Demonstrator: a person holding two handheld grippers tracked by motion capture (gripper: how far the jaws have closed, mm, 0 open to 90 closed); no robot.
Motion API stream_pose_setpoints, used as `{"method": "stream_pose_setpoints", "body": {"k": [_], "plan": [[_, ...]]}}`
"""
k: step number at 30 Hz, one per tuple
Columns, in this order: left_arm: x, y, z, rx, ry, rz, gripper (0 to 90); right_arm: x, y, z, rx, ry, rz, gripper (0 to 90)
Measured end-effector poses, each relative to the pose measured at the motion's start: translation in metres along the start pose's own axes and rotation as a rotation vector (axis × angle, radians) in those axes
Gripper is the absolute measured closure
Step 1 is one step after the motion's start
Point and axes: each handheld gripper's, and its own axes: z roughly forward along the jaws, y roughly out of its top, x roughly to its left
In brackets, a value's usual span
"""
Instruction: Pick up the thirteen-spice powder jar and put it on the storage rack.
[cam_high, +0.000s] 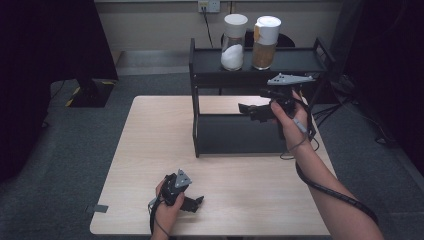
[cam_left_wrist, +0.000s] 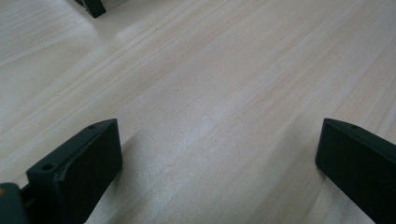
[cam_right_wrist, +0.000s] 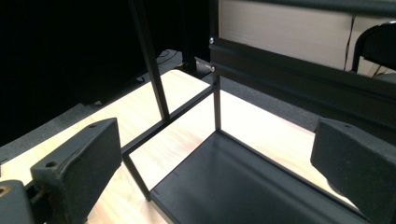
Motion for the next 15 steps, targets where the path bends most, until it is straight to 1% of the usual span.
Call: {"method": "stream_pose_setpoints", "body": {"k": [9,15], "plan": [[0.0,0.0,0.0,0.0,0.0,0.0,0.0,0.006,-0.009,0.009,0.024,0.017,-0.01,0.9],[0.0,0.0,0.0,0.0,0.0,0.0,0.0,0.012,-0.014,0.015,0.048,0.017,-0.03,0.9]]}}
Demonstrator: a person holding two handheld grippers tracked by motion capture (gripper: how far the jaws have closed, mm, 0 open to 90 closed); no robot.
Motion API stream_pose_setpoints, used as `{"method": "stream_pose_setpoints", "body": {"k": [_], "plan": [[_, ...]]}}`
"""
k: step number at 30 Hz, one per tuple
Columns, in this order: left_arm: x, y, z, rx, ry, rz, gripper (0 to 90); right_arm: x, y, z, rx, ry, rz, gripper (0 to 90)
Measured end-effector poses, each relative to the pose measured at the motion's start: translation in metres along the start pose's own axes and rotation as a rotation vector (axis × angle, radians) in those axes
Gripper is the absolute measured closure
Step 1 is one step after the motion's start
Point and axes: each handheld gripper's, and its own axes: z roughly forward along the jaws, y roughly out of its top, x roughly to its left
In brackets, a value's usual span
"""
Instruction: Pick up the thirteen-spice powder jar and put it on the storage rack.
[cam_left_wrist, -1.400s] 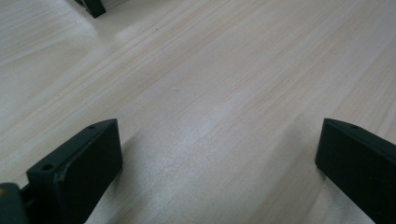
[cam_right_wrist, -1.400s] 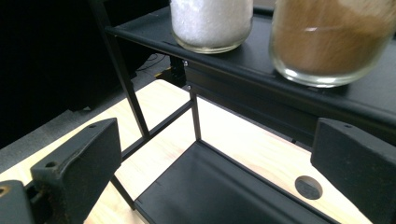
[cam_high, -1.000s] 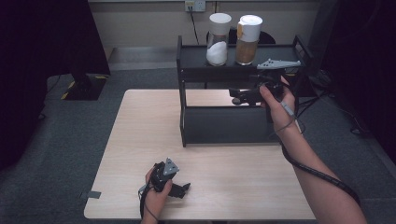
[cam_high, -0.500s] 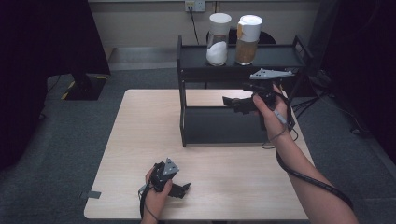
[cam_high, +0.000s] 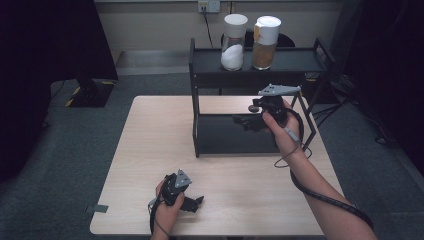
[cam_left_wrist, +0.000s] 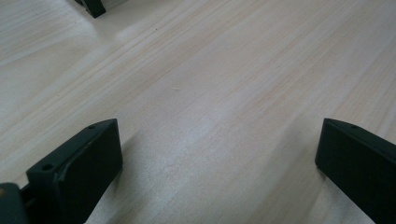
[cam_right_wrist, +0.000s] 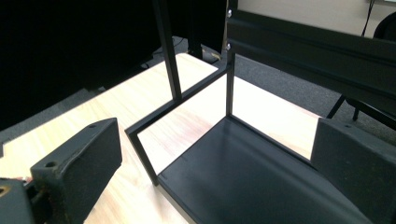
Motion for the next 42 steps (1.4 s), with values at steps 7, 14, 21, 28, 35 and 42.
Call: {"method": "stream_pose_setpoints", "body": {"k": [7,14,21,28,35,42], "plan": [[0.0,0.0,0.0,0.0,0.0,0.0,0.0,0.002,-0.008,0.007,0.012,0.008,-0.002,0.9],[0.0,0.0,0.0,0.0,0.0,0.0,0.0,0.004,-0.019,0.012,0.011,0.023,-0.001,1.0],[0.0,0.0,0.0,0.0,0.0,0.0,0.0,0.005,-0.032,0.017,0.008,0.04,0.012,1.0],[0.0,0.0,0.0,0.0,0.0,0.0,0.0,0.003,-0.042,0.019,0.009,0.05,0.021,1.0],[0.0,0.0,0.0,0.0,0.0,0.0,0.0,0.002,-0.052,0.02,0.009,0.058,0.022,1.0],[0.0,0.0,0.0,-0.001,0.0,-0.002,0.0,0.002,-0.059,0.021,0.017,0.061,0.027,1.0]]}}
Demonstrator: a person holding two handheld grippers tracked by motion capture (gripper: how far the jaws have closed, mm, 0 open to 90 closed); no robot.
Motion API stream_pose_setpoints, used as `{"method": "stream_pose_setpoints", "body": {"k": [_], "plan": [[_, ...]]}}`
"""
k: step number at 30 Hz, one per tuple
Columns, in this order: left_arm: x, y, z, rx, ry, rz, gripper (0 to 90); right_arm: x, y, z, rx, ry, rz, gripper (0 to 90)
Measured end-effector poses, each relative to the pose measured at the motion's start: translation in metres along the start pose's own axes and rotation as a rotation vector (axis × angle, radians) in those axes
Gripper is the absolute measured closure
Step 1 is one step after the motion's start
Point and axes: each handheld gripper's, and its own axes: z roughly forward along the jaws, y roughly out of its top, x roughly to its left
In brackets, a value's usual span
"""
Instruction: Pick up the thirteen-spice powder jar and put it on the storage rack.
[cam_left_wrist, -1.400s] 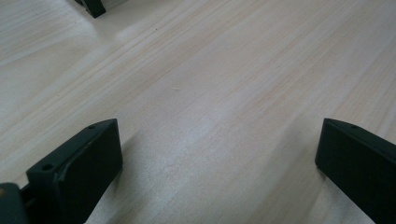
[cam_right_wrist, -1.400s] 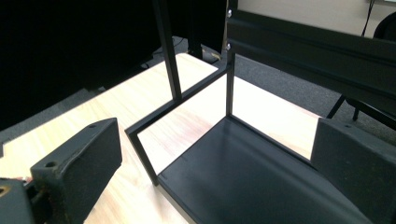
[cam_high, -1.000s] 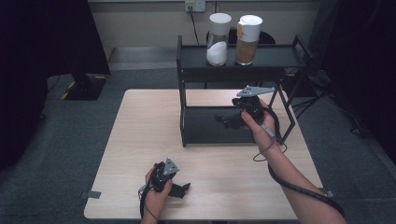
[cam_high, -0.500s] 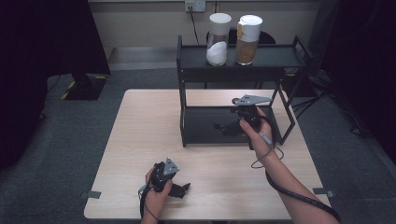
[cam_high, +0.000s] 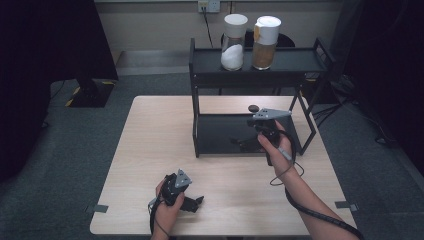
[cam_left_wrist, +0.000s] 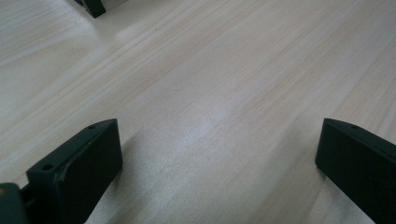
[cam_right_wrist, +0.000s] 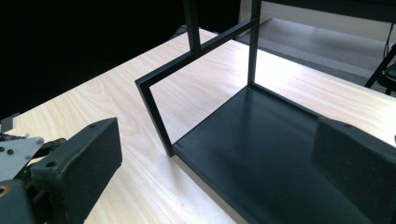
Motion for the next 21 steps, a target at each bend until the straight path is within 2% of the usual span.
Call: {"method": "stream_pose_setpoints", "body": {"k": [12,21], "plan": [[0.0,0.0,0.0,0.001,0.0,0.001,0.0,0.0,-0.018,0.002,0.002,0.023,-0.018,1.0],[0.0,0.0,0.0,0.001,0.0,0.001,0.0,0.0,-0.029,0.002,0.024,0.033,-0.021,1.0]]}}
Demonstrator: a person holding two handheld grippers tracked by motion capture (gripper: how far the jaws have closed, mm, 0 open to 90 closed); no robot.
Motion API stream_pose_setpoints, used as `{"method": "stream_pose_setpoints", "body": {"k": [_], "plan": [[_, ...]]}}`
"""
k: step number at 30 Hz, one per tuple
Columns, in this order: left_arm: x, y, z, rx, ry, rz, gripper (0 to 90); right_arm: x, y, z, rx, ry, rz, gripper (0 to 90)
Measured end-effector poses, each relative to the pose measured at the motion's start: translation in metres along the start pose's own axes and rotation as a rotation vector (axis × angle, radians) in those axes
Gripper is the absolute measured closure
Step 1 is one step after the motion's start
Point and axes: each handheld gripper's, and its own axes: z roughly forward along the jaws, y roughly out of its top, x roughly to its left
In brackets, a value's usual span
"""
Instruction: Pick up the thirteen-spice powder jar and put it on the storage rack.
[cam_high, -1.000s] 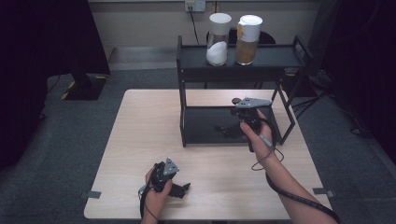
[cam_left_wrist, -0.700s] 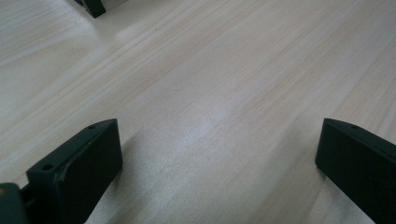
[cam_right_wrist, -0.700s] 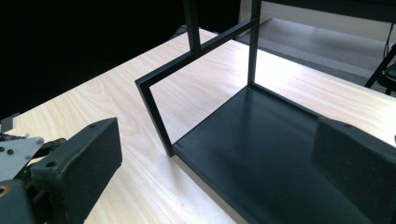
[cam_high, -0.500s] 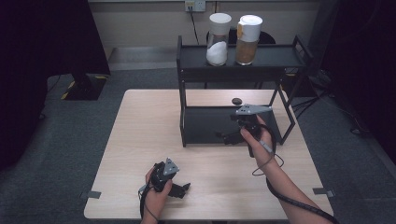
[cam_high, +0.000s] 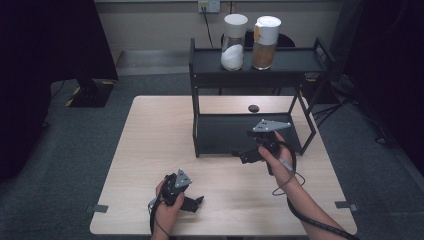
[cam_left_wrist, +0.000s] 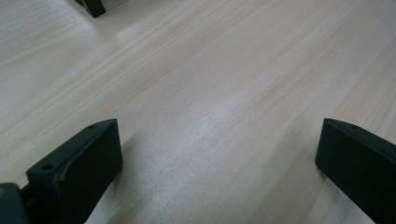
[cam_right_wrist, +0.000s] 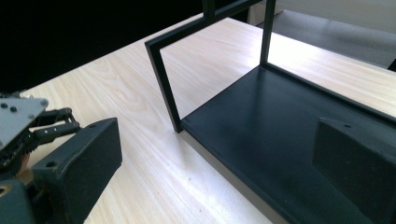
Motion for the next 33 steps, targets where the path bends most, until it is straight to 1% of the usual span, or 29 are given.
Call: {"method": "stream_pose_setpoints", "body": {"k": [4,12,21,28,33], "plan": [[0.0,0.0,0.0,0.0,0.0,0.0,0.0,0.001,-0.006,0.0,0.009,-0.002,0.001,1.0],[0.0,0.0,0.0,0.0,0.001,0.001,0.0,-0.001,-0.019,-0.003,0.01,0.007,0.016,1.0],[0.0,0.0,0.0,0.0,0.001,0.002,0.0,-0.001,-0.033,-0.005,0.027,0.011,0.015,1.0],[0.0,0.0,0.0,0.0,0.001,0.001,0.0,-0.004,-0.045,-0.01,0.03,0.017,0.031,1.0],[0.0,0.0,0.0,0.0,0.0,0.001,0.0,-0.005,-0.051,-0.015,0.029,0.016,0.036,1.0]]}}
